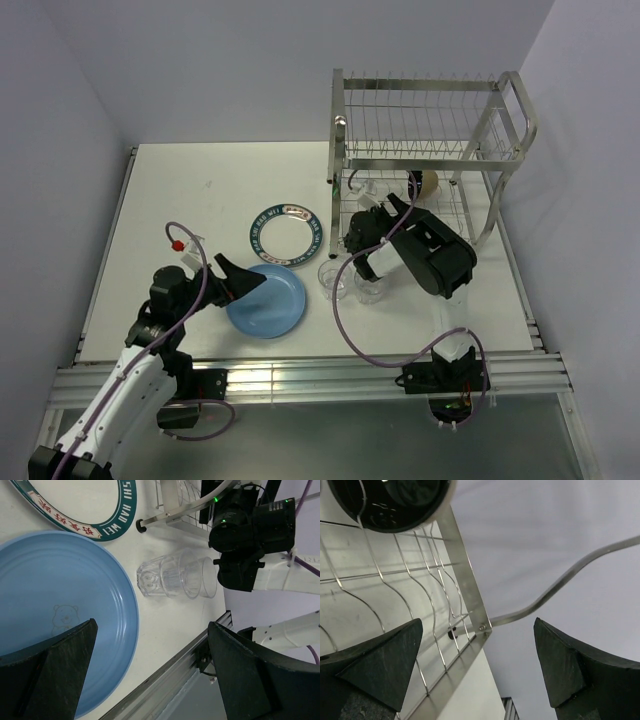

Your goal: Load the mixed dishes into the dish rack

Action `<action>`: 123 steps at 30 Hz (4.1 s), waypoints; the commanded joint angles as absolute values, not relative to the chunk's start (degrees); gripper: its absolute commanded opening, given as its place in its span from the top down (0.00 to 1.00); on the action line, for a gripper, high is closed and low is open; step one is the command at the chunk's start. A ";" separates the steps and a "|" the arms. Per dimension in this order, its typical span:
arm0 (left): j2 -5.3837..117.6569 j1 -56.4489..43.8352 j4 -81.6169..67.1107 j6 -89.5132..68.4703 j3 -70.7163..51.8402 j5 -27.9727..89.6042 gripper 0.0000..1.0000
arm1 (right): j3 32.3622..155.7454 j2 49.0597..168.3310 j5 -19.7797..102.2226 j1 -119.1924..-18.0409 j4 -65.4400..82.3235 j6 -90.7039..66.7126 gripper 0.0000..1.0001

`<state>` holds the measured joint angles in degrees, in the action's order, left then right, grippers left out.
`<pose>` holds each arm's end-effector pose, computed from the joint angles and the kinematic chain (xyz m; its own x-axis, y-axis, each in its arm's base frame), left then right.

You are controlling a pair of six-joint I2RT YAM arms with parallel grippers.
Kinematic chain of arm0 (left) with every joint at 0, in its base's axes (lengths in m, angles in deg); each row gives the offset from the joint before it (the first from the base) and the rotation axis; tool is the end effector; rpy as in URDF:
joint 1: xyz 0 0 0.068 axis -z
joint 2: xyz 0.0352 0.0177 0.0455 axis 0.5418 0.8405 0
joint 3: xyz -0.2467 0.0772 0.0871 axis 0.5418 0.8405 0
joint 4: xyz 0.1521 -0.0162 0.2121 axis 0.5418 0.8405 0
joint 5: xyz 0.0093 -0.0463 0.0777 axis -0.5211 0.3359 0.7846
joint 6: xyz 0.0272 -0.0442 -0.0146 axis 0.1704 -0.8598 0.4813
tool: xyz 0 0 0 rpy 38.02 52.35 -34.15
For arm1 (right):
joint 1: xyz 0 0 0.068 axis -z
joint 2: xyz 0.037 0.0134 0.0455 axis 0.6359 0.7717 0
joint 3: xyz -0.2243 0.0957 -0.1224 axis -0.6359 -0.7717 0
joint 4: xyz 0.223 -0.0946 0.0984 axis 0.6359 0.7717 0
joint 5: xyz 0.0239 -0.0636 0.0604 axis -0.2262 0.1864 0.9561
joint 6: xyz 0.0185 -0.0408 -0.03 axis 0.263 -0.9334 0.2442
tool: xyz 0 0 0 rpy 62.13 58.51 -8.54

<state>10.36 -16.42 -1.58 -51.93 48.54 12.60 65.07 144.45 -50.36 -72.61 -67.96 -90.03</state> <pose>0.1326 -0.0554 0.2022 -0.7127 -0.5354 -0.4532 0.1460 0.5187 -0.8424 0.3176 0.1649 0.1466 -0.7036 -0.5784 -0.4127 0.3260 0.2532 -0.9108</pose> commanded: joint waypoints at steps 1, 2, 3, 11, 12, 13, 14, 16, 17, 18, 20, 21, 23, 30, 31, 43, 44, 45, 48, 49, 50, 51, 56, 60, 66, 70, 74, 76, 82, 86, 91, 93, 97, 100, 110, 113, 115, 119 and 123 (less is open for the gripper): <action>12.10 -16.20 -6.28 -51.06 46.56 13.15 0.01 | 64.56 140.74 -53.78 -72.71 -93.23 -87.36 0.00; 12.54 -16.20 -6.38 -50.97 46.39 13.24 0.01 | 64.56 140.56 -53.78 -72.80 -93.23 -87.63 0.00; 12.98 -16.20 -5.86 -50.45 46.12 13.50 0.01 | 64.56 140.38 -54.04 -72.97 -93.23 -88.59 0.00; 19.92 -16.20 -5.59 -49.65 42.52 15.87 0.01 | 56.39 133.00 -59.84 -77.97 -93.32 -89.20 0.01; 20.80 -16.20 -5.59 -49.65 42.17 15.96 0.01 | 55.95 132.56 -60.54 -79.03 -93.23 -89.56 0.01; 22.37 -16.20 -5.33 -49.57 41.38 16.05 0.01 | 54.82 130.99 -61.94 -80.17 -93.31 -89.65 0.01; 23.09 -16.20 -5.33 -49.31 40.76 16.05 0.02 | 54.37 130.19 -62.65 -81.23 -93.23 -89.65 0.01; 25.01 -16.20 -2.98 -48.69 39.27 16.31 0.02 | 53.23 127.91 -65.02 -84.74 -93.23 -89.39 0.02; 25.46 -16.20 -2.34 -48.43 38.66 16.49 0.03 | 52.79 127.46 -65.64 -85.88 -93.31 -89.21 0.02; 25.99 -16.20 -1.81 -47.99 37.61 16.66 0.04 | 52.52 127.11 -66.34 -87.90 -93.32 -89.12 0.02; 27.31 -15.93 -0.33 -47.55 36.63 16.66 0.05 | 51.47 126.58 -66.88 -90.01 -93.14 -88.77 0.02; 27.75 -15.67 0.21 -47.11 35.50 16.84 0.05 | 51.03 126.67 -66.97 -92.03 -93.14 -88.77 0.02; 28.63 -15.23 1.35 -46.58 34.52 17.37 0.05 | 51.11 126.49 -67.05 -93.71 -93.14 -89.03 0.02; 32.32 -11.55 2.50 -46.40 31.97 19.12 0.07 | 52.52 121.05 -66.27 -100.74 -93.32 -91.05 0.03; 33.28 -10.84 2.41 -46.49 31.88 19.91 0.07 | 52.87 120.52 -66.00 -104.06 -93.32 -91.93 0.03; 35.93 -7.06 -1.81 -48.16 31.53 21.32 0.06 | 85.19 119.89 -57.48 -118.50 -93.32 -103.70 0.00; 35.84 -7.05 -1.81 -48.16 31.53 21.24 0.06 | 87.30 120.51 -54.69 -118.59 -93.32 -104.50 0.00; 35.75 -6.97 -2.42 -48.25 31.70 20.97 0.06 | 90.63 121.39 -53.10 -118.77 -93.23 -104.68 0.00; 34.44 -6.62 -3.30 -48.95 32.67 20.36 0.06 | 94.96 120.35 -46.42 -118.94 -92.62 -100.65 0.00; 33.91 -6.61 -3.48 -49.13 32.93 20.62 0.06 | 95.06 119.21 -44.14 -119.29 -91.13 -97.94 0.00; 33.56 -6.61 -3.65 -49.56 33.20 20.71 0.06 | 95.06 117.72 -41.94 -119.29 -80.59 -87.91 0.00; 32.86 -6.53 -4.09 -49.65 33.72 20.71 0.06 | 93.67 113.70 -36.18 -119.29 -74.92 -81.63 0.00; 32.32 -6.26 -3.39 -49.65 33.38 21.06 0.06 | 98.01 103.38 -18.55 -112.02 -31.79 -42.07 0.01; 33.46 -5.04 -1.90 -48.52 31.27 22.28 0.07 | 122.08 108.63 -24.41 -110.32 -0.90 -33.84 0.02; 38.55 -1.09 2.14 -46.32 26.70 27.29 0.10 | 117.16 100.69 -30.86 -113.05 36.54 -6.38 0.02; 41.54 2.87 2.59 -46.31 25.29 30.90 0.14 | 105.54 90.56 -23.13 -113.05 48.17 10.96 0.05; 46.02 7.34 2.41 -46.93 23.01 34.50 0.14 | 95.44 80.55 -15.47 -113.05 54.32 23.01 0.07; 49.54 8.76 1.62 -47.28 21.87 35.38 0.14 | 92.53 77.64 -11.96 -112.97 54.78 26.08 0.08; 58.07 13.16 1.18 -47.72 16.15 38.73 0.15 | 86.01 70.25 -10.72 -113.05 58.73 31.37 0.09; 61.23 13.78 1.62 -47.63 13.43 41.27 0.16 | 83.82 67.18 -10.45 -113.05 61.71 32.95 0.10; 66.67 14.56 3.89 -46.67 9.66 42.50 0.19 | 81.88 63.31 -11.42 -113.05 64.27 34.62 0.10; 68.26 15.00 5.04 -46.23 8.16 43.29 0.21 | 81.53 62.42 -11.68 -113.05 64.53 34.80 0.10; 71.08 16.15 6.10 -46.05 6.13 43.91 0.31 | 80.91 60.14 -12.91 -113.05 65.76 35.33 0.10; 72.49 16.85 6.89 -45.79 5.52 44.43 0.40 | 80.65 59.08 -13.53 -113.05 66.03 35.51 0.10; 71.53 17.38 8.21 -45.44 6.13 45.49 0.82 | 80.38 60.22 -13.62 -112.97 66.03 34.72 0.10; 69.86 17.47 9.35 -45.52 6.13 46.19 1.00 | 80.56 61.10 -13.00 -113.05 65.85 34.62 0.09; 68.63 17.47 10.31 -45.44 6.04 46.55 1.00 | 80.65 61.80 -12.74 -113.05 66.03 34.98 0.09; 60.13 17.38 13.30 -45.52 6.74 46.90 1.00 | 81.17 62.68 -11.08 -113.05 65.50 35.33 0.08; 49.83 17.38 12.27 -44.65 7.71 41.30 1.00 | 81.00 62.33 -7.56 -112.97 63.14 33.24 0.07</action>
<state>59.03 17.15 14.90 -46.10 8.43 44.95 80.66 62.42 -9.60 -112.85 65.54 34.12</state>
